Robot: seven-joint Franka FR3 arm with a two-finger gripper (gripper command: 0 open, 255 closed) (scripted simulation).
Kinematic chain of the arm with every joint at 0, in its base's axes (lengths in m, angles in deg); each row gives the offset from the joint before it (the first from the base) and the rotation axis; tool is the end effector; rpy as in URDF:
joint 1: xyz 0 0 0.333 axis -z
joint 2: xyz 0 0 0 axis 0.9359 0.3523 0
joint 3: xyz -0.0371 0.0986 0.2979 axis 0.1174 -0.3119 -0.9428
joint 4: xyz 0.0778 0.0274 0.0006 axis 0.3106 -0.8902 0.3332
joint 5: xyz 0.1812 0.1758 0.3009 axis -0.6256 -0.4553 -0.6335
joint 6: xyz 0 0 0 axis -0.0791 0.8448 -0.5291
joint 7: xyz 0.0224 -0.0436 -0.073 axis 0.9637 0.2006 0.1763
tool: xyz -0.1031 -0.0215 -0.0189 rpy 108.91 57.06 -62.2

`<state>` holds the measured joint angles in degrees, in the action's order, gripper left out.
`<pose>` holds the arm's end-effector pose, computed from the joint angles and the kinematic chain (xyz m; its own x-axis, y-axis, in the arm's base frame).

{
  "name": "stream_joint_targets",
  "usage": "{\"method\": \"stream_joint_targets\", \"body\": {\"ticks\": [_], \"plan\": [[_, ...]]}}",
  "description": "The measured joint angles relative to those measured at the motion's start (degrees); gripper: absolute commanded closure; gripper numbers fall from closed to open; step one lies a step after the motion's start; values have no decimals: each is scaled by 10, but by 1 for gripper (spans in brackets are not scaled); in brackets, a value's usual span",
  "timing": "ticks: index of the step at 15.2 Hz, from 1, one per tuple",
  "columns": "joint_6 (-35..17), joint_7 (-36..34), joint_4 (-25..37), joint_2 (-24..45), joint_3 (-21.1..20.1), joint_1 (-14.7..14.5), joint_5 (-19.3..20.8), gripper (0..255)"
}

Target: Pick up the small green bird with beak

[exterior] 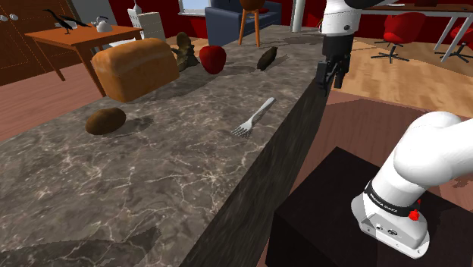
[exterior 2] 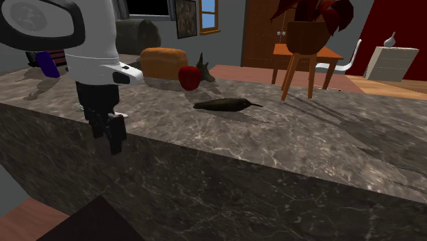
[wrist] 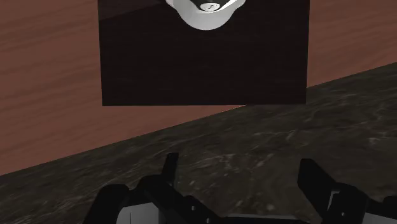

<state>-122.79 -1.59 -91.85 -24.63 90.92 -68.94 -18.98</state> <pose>0.2987 -0.0136 0.5390 0.9853 -0.0393 -0.1662 -0.0480 -0.9977 -0.0486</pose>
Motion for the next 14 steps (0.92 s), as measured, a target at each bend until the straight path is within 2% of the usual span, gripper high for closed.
{"method": "stream_joint_targets", "body": {"ticks": [3,7,14], "plan": [[-13,-24,15,21,-9,5,-4,0],[-63,-99,57,96,-34,22,-10,0],[-113,-236,181,240,-65,57,7,0]]}}
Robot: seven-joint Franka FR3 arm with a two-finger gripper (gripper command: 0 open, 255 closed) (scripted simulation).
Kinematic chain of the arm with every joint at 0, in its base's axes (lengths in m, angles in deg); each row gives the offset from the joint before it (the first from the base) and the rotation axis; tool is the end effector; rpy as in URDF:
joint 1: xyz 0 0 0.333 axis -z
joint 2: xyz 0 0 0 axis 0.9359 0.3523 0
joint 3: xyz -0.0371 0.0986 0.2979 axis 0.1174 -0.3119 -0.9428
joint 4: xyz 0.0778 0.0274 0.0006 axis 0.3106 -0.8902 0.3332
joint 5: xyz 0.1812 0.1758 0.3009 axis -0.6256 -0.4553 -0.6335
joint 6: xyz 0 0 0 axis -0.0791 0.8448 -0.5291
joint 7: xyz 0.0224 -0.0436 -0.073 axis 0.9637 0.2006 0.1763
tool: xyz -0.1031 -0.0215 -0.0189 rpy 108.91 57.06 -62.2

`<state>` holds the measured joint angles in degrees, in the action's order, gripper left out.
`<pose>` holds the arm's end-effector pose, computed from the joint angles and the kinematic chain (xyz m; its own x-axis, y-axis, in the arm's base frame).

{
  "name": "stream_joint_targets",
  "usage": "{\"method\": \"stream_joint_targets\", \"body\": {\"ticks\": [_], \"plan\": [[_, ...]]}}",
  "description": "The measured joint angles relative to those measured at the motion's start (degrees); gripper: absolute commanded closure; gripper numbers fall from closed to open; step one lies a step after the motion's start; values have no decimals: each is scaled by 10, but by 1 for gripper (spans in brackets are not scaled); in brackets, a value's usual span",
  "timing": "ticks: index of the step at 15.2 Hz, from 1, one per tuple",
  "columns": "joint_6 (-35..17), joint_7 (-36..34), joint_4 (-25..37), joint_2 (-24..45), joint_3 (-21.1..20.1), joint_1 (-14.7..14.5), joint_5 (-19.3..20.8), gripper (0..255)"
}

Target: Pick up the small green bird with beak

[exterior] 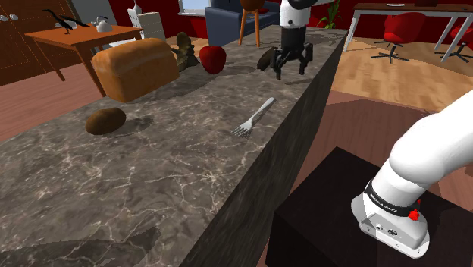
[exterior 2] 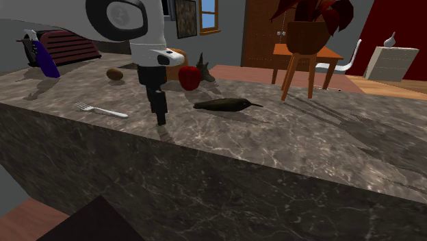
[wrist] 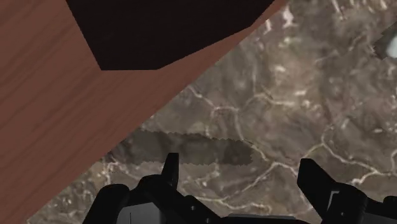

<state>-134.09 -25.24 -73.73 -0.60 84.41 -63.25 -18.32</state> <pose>0.4420 -0.0097 0.5459 0.8926 -0.4467 -0.0607 -0.4448 -0.8946 0.0427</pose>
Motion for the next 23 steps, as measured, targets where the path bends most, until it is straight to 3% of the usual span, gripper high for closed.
{"method": "stream_joint_targets", "body": {"ticks": [10,19,23], "plan": [[-10,-191,208,186,-11,34,59,0],[55,-325,475,366,18,46,113,0],[43,-344,478,380,22,45,118,0]]}}
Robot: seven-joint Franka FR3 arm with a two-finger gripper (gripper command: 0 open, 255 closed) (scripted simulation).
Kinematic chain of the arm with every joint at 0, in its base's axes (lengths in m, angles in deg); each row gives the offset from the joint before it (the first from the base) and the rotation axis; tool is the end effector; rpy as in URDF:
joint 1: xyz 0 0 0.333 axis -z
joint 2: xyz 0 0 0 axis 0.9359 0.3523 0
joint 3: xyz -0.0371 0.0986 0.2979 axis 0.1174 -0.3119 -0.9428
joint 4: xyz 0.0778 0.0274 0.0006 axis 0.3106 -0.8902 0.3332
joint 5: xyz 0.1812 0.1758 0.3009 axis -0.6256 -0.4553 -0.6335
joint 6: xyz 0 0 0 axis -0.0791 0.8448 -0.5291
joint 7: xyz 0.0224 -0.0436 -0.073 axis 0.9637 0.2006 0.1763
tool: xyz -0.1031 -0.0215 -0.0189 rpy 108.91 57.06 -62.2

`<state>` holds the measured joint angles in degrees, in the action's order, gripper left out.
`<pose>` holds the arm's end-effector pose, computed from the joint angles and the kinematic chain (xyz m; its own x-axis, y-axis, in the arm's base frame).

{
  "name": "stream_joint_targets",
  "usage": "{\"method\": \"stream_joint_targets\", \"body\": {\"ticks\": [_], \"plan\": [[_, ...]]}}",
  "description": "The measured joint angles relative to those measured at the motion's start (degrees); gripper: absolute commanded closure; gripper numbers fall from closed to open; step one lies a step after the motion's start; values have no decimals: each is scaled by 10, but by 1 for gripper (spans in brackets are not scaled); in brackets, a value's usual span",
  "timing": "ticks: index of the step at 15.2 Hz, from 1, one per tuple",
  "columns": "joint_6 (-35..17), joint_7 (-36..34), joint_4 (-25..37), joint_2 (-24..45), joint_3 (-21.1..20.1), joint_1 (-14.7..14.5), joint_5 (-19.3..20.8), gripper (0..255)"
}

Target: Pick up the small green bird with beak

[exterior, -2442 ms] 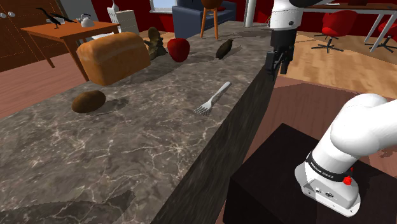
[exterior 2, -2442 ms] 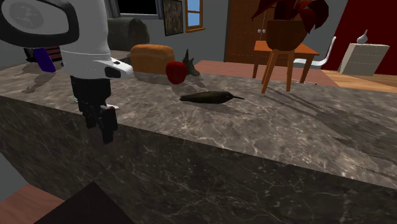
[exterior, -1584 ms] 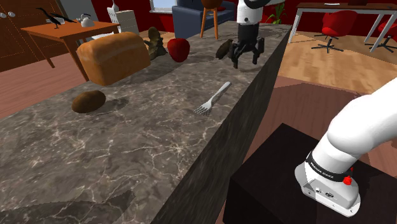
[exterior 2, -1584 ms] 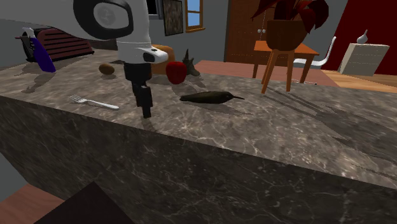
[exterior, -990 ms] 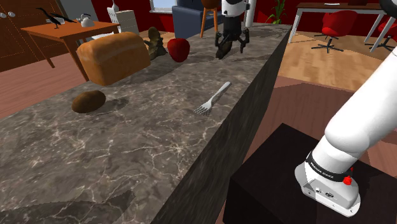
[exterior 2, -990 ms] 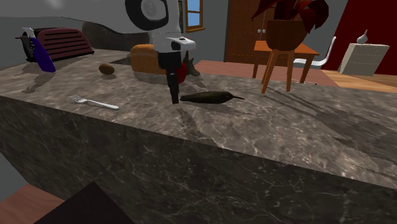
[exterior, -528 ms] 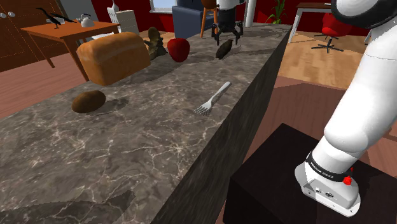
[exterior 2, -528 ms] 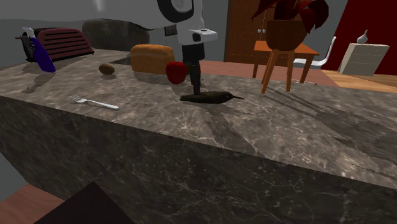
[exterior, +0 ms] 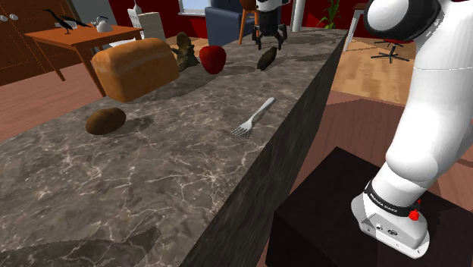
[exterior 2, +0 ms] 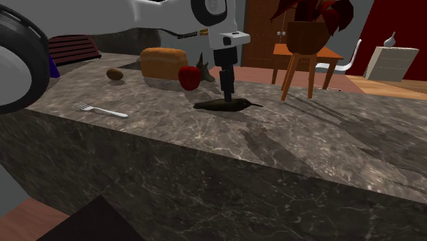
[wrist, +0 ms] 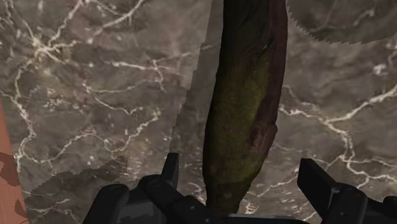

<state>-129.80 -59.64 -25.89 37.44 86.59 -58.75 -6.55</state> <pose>0.6425 -0.1200 0.5733 0.3954 -0.9033 0.1667 -0.9185 -0.3883 0.0745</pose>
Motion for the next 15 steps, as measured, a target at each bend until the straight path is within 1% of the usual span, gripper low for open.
{"method": "stream_joint_targets", "body": {"ticks": [5,6,15], "plan": [[-35,-6,-41,-5,0,1,1,0],[-37,-7,-42,-6,0,1,1,255],[-38,-7,-43,-5,0,2,1,255]]}}
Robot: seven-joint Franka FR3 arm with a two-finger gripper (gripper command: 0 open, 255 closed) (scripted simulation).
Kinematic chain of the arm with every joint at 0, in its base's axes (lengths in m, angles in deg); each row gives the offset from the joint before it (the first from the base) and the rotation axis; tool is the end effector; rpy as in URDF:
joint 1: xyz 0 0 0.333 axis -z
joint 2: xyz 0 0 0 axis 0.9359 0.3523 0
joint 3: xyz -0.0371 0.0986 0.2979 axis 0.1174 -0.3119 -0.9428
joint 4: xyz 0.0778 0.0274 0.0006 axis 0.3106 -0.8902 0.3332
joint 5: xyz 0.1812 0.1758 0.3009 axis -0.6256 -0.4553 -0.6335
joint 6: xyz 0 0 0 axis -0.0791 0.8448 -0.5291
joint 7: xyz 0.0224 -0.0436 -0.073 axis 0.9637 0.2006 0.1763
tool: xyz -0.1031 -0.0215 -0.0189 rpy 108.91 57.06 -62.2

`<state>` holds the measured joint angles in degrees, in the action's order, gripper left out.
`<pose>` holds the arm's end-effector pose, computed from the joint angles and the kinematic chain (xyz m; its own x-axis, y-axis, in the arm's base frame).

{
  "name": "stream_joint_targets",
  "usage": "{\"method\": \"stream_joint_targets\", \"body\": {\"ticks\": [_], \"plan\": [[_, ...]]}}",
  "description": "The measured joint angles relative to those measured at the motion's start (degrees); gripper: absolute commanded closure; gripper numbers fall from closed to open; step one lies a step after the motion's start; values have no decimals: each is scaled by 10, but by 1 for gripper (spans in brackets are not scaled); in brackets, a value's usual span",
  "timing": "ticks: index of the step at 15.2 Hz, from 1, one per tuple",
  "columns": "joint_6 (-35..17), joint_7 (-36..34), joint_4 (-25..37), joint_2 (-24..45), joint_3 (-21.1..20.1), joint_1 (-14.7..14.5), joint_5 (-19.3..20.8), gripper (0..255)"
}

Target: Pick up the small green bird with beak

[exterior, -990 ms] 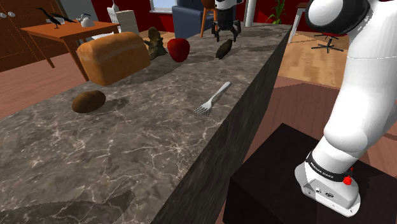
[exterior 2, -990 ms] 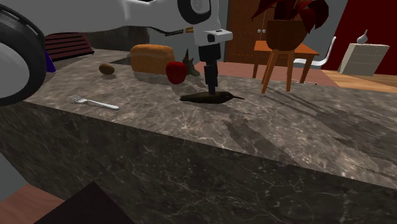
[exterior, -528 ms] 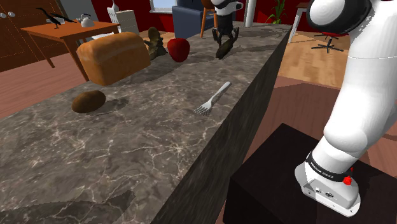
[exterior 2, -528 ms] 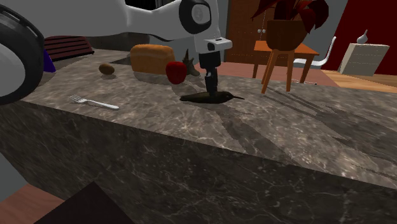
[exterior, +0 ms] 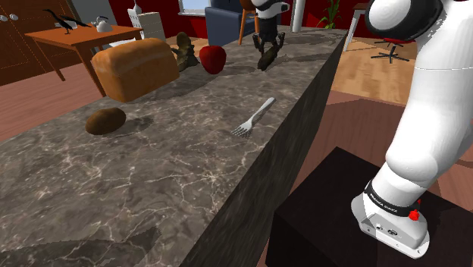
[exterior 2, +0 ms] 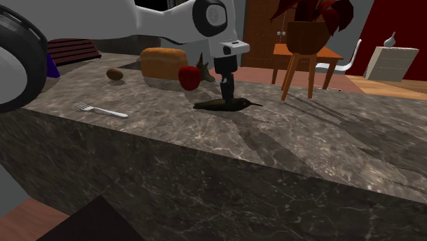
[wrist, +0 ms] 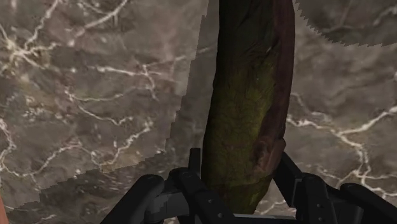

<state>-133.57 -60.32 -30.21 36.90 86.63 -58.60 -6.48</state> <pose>0.6435 -0.1207 0.5492 0.3933 -0.9040 0.1677 -0.9194 -0.3863 0.0740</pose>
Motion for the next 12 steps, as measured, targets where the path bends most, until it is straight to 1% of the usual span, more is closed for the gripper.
{"method": "stream_joint_targets", "body": {"ticks": [2,5,12], "plan": [[4,0,4,0,0,0,0,255],[24,3,25,1,0,-1,0,255],[84,14,107,21,0,-3,0,255]]}}
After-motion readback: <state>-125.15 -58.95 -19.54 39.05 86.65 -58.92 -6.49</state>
